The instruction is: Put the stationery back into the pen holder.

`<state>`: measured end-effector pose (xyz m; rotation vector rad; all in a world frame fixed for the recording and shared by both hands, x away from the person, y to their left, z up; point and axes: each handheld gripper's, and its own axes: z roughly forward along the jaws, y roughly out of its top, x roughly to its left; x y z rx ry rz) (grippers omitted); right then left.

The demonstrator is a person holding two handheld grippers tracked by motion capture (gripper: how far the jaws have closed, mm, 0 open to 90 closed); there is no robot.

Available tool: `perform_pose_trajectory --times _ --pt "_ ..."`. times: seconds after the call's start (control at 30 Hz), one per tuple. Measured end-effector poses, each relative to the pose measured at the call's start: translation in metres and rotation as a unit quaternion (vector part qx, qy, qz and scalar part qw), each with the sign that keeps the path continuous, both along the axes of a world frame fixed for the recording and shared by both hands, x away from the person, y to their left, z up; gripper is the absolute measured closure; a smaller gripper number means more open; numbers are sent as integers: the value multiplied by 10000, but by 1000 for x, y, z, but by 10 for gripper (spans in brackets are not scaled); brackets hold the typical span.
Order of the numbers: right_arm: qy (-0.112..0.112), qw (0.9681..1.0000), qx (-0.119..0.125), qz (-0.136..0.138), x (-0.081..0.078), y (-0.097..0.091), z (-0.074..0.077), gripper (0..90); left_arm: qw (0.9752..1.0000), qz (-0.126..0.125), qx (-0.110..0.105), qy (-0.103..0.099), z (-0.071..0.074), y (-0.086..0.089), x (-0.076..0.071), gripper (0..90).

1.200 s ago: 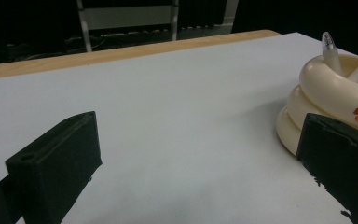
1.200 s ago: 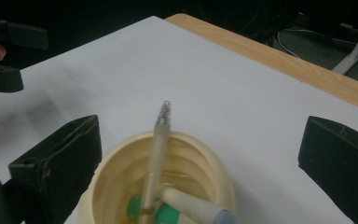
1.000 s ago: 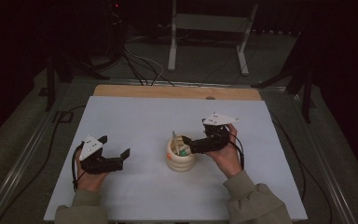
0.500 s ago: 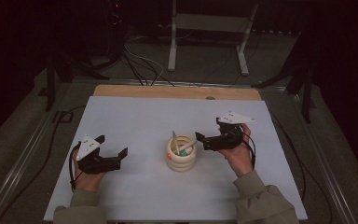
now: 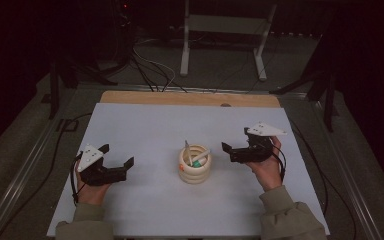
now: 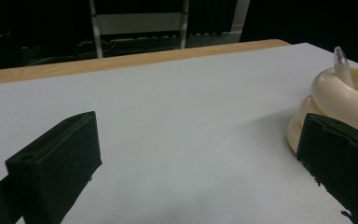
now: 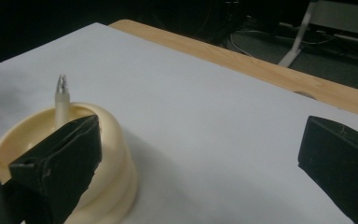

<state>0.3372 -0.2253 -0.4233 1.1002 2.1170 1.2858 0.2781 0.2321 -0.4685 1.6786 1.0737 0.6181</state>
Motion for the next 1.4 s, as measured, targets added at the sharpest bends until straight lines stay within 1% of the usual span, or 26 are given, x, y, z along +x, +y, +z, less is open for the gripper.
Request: perform_pose_trajectory --times 0.13,0.3,0.37,0.4,0.6,0.7,0.87,0.97,1.07,1.27,1.33,1.4 --pt "-87 9997 -197 -98 -4 -6 -3 0 10000 13 -11 -16 1 2 0 3" --pt "-153 9996 -205 -113 -10 -15 -6 0 10000 23 -65 -52 2 4 -2 3" --pt "-171 9995 -182 -176 -12 -20 -9 0 9999 -9 -102 -91 3 5 -2 3" --pt "-166 9996 -126 -177 -13 -23 -10 0 9999 -6 -108 -106 3 5 -3 3" --pt "-78 9996 -104 -255 -19 -36 -22 0 9999 19 -86 -124 4 7 -4 3" --pt "-15 9996 5 -270 -22 -40 -26 0 9999 34 -80 -132 5 8 -4 3" --pt "-24 9995 37 -299 -27 -45 -30 0 9999 35 -48 -150 5 9 -5 3" --pt "28 9995 -39 -296 -29 -47 -35 0 9999 45 -44 -149 5 9 -6 3" --pt "-1 9996 -12 -287 -31 -49 -36 0 9999 52 -36 -155 5 9 -6 3" --pt "-71 9995 -65 -308 -39 -53 -41 0 9998 67 -41 -181 5 10 -7 3" --pt "-41 9994 -113 -339 -41 -56 -45 0 9998 71 -36 -190 5 10 -8 3" --pt "-30 9992 -100 -376 -42 -59 -47 0 9998 76 -38 -193 5 11 -8 3"
